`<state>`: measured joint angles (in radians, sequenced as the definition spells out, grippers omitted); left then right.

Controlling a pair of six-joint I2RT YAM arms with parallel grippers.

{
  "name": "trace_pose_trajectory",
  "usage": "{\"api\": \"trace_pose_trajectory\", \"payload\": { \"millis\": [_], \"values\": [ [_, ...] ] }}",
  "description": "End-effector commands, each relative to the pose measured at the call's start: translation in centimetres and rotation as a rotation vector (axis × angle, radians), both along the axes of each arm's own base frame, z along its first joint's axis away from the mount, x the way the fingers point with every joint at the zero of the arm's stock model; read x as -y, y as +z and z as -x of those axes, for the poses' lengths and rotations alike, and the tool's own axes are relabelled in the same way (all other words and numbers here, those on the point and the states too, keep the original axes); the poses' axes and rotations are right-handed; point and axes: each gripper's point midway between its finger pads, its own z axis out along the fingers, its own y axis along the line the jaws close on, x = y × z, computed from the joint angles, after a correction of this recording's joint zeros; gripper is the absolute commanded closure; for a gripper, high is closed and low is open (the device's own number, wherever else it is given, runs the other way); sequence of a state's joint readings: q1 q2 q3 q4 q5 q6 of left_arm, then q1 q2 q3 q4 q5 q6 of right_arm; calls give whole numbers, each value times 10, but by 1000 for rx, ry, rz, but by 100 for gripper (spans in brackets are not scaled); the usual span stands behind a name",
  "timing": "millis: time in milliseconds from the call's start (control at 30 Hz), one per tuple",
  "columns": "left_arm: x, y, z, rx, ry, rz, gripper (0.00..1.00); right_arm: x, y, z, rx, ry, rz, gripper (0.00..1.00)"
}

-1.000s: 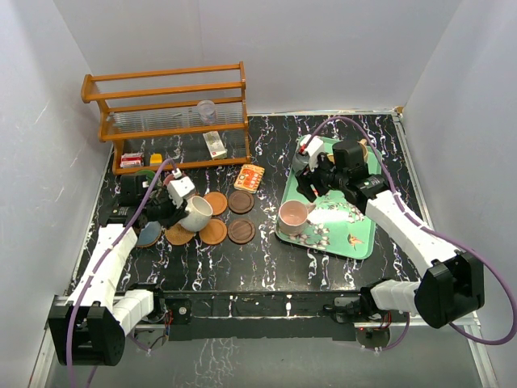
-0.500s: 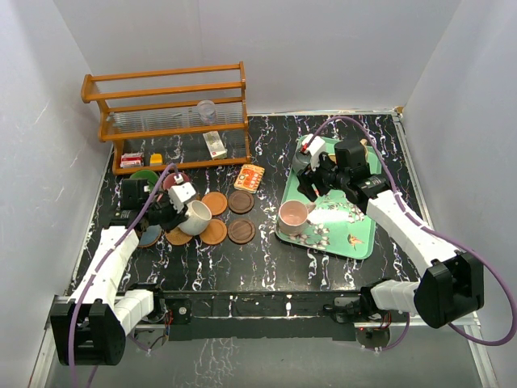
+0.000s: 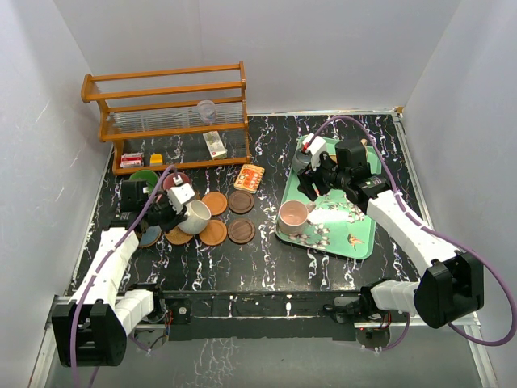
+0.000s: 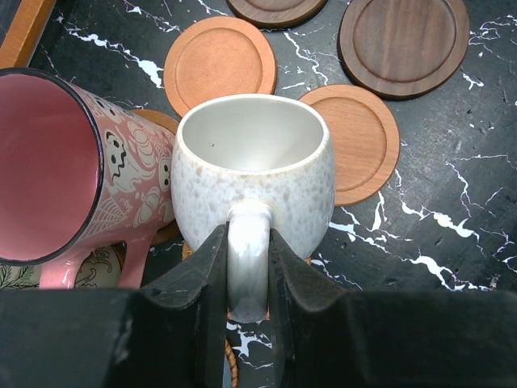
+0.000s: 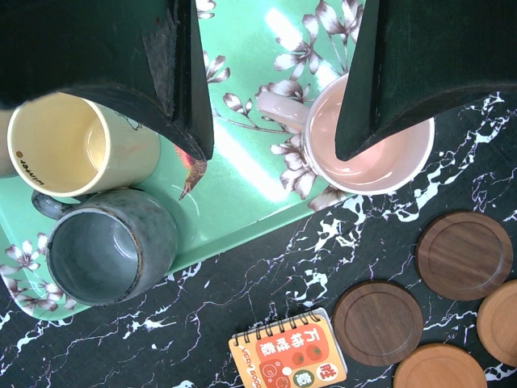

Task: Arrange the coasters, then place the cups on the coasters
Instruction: Place the cup on the coaster.

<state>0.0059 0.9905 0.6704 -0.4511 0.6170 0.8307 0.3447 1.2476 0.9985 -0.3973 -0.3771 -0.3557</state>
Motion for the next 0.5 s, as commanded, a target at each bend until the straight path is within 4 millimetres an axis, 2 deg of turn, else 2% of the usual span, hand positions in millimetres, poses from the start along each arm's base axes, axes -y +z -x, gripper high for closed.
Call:
{"api": "trace_pose_trajectory", "payload": {
  "millis": [0,267,467],
  "values": [
    [2,3,3,38,-29,12,100,-3,19,-5,67,3,-42,40],
    [-2,-6,18,6,-19,-11,100,-3,17,-5,60,5,-42,40],
    [-7,-13,26,-5,-8,-39,93,-4,16,-5,55,10,-45,40]
  ]
}}
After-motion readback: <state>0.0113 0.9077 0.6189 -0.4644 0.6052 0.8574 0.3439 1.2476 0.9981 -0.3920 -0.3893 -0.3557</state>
